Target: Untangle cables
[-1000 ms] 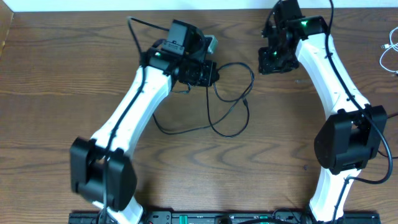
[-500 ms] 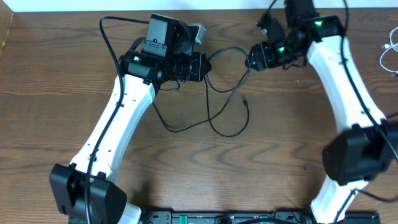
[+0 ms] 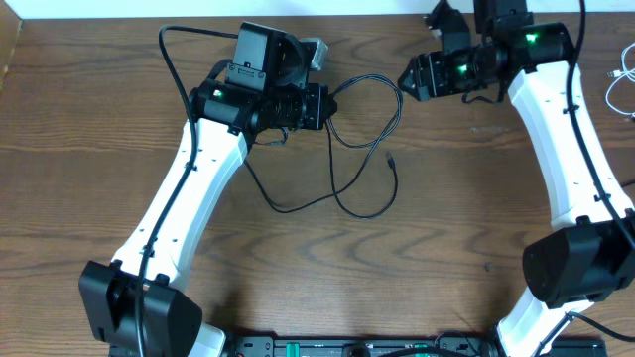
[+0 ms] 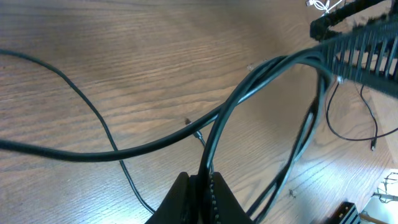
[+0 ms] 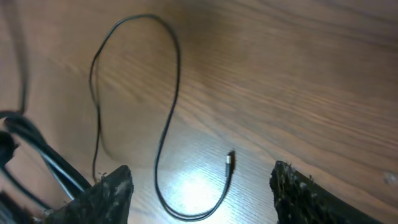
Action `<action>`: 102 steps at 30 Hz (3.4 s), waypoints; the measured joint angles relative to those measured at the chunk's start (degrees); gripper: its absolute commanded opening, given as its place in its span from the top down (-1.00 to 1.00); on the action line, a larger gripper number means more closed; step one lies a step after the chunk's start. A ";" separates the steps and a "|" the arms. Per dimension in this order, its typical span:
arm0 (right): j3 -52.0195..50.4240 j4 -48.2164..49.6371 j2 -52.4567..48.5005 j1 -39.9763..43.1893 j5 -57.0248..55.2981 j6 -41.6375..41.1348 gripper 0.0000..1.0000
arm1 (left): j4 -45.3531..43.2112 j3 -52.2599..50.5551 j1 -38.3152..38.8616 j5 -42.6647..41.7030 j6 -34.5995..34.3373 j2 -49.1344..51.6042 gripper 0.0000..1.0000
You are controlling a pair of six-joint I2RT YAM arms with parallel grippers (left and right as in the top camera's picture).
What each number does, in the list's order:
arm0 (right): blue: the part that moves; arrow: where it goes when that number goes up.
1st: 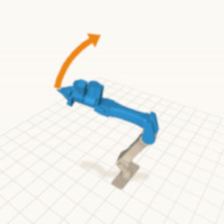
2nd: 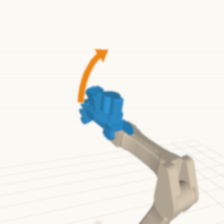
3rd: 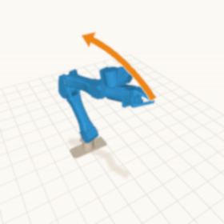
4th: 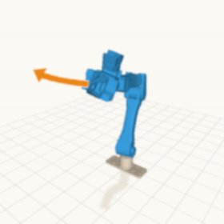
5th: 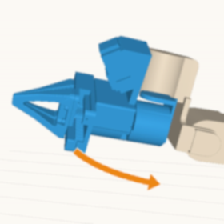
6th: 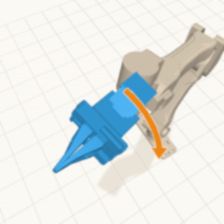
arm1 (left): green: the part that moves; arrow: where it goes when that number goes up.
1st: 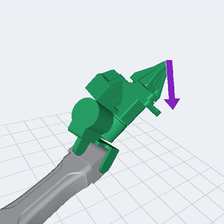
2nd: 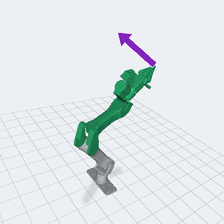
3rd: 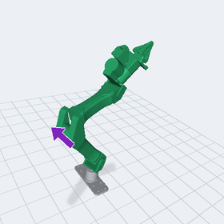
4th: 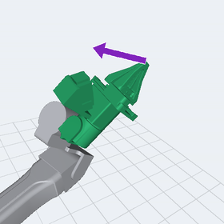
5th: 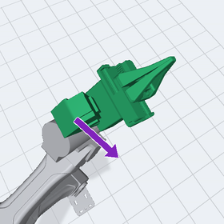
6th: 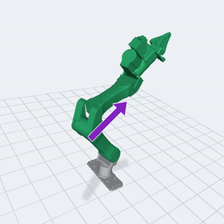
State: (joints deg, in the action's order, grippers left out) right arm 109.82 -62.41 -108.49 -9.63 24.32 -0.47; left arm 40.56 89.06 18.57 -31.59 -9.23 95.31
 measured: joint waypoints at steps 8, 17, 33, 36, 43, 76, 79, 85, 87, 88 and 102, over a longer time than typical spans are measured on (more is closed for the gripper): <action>0.00 -1.01 0.00 0.24 1.18 -1.03 -0.42 | 0.00 0.00 0.02 0.00 0.00 0.00 0.85; 0.00 -1.57 0.00 -3.85 -0.09 -1.53 -0.47 | 0.15 0.00 -0.15 0.33 0.00 0.00 0.85; -2.16 1.38 -1.77 -6.47 -8.57 -10.88 -0.45 | 0.13 0.00 -0.15 0.39 0.00 0.00 0.85; -1.99 2.14 -1.62 -5.62 -8.31 -10.99 -0.50 | 0.13 0.00 -0.13 0.39 0.00 0.00 0.85; -1.42 1.68 1.79 -4.31 -3.17 -6.71 -0.51 | 0.11 0.00 -0.13 0.37 0.00 0.00 0.85; -2.16 -3.43 -8.52 2.29 -19.65 -16.81 -0.35 | -6.32 -0.11 -11.58 -21.03 -7.32 -0.48 0.86; -2.43 -3.56 -8.57 5.97 -17.79 -14.91 -0.33 | -6.27 -0.11 -13.22 -23.19 -7.34 -0.48 0.85; -2.45 -3.56 -8.57 6.69 -11.39 -9.66 -0.42 | -6.08 -0.11 -12.59 -23.65 -7.30 -0.48 0.85; -2.45 -3.13 -8.57 6.36 -10.21 -9.07 -0.43 | -6.08 -0.15 -11.43 -20.44 -7.21 -0.48 0.80; -2.45 -2.86 -8.57 6.34 -9.88 -9.01 -0.43 | -6.08 -0.35 -10.56 -18.14 -7.15 -0.48 0.73; -2.56 -2.67 -8.59 6.38 -8.63 -9.05 -0.49 | -12.15 -1.99 0.07 3.65 -11.47 11.82 0.25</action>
State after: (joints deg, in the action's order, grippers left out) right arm 107.26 -65.08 -117.08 -3.25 15.68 -9.52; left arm 28.40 87.07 18.63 -27.94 -20.71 107.13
